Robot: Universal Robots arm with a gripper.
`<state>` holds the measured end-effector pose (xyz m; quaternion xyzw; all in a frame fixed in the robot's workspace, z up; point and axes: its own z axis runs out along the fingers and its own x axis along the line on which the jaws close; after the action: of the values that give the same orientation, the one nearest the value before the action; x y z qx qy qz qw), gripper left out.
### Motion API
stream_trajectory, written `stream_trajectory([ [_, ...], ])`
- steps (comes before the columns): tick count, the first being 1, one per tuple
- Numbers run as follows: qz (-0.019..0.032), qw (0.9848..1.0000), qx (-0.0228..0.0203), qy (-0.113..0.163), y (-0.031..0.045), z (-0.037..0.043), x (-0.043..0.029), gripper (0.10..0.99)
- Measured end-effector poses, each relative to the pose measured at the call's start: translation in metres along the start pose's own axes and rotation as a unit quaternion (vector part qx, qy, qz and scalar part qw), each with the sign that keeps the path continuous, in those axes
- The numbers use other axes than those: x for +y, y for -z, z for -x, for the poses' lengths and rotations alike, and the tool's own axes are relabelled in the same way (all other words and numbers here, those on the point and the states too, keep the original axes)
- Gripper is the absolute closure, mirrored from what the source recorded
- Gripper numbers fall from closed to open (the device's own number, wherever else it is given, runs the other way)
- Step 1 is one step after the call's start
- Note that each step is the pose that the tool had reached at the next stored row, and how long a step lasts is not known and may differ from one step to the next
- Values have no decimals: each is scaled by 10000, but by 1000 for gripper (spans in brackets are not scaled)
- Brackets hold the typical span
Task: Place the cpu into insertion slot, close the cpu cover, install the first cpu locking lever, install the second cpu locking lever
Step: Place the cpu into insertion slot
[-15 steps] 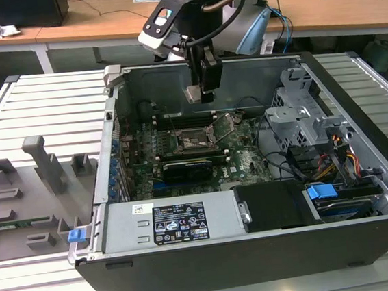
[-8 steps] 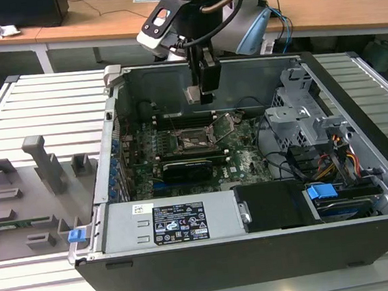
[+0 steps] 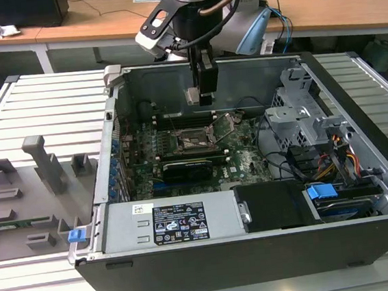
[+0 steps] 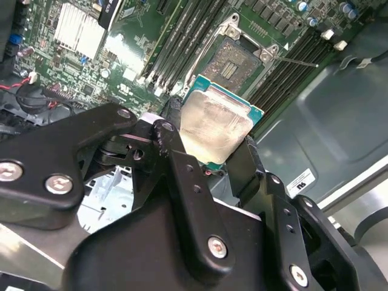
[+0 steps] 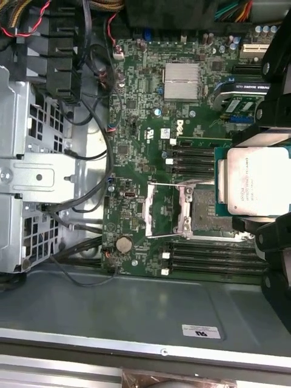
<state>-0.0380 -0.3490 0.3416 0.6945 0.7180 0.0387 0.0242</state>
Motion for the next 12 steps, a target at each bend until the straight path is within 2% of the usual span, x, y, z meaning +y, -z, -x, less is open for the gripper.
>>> stream_trajectory([
  [5, 2, 9997, -25, -233, -28, 1, -2, 545],
  [12, 1, 9996, -30, -290, -74, 1, -7, 545],
])
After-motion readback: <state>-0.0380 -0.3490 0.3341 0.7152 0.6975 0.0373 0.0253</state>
